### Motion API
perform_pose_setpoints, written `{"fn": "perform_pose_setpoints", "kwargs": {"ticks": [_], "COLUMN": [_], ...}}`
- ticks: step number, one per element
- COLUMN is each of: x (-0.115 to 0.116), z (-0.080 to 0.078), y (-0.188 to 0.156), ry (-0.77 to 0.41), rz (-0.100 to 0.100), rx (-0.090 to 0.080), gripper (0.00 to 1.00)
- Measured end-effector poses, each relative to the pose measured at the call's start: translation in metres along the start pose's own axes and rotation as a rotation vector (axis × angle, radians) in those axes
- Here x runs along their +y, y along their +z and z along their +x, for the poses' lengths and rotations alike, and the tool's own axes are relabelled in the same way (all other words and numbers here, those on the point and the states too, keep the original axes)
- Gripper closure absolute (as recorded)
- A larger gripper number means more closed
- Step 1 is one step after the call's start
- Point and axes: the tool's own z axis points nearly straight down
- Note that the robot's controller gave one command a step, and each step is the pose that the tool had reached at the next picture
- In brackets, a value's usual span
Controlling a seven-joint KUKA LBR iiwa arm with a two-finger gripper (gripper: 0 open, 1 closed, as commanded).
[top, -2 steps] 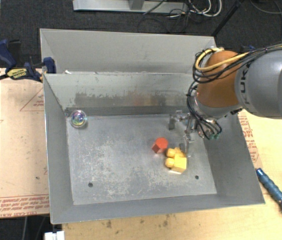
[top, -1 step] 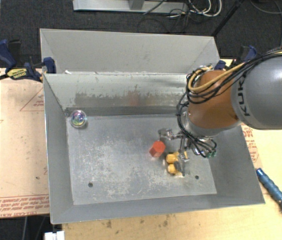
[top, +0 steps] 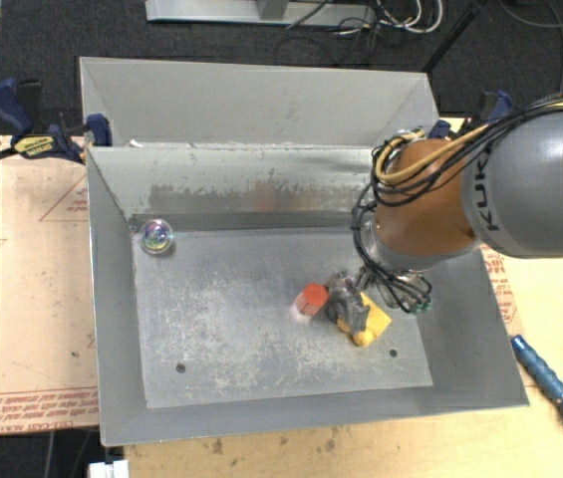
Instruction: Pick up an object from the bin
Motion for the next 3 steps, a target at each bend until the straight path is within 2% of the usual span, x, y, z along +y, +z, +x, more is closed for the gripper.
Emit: {"fn": "perform_pose_setpoints", "kwargs": {"ticks": [1, 2, 3], "x": [0.000, 0.039, -0.016], "z": [0.002, -0.012, -0.035], "y": [0.003, 0.003, 0.003], "ry": [-0.001, 0.422, 0.381], "rz": [-0.001, 0.000, 0.004], "rx": [0.007, 0.006, 0.002], "gripper": [0.00, 0.00, 0.00]}}
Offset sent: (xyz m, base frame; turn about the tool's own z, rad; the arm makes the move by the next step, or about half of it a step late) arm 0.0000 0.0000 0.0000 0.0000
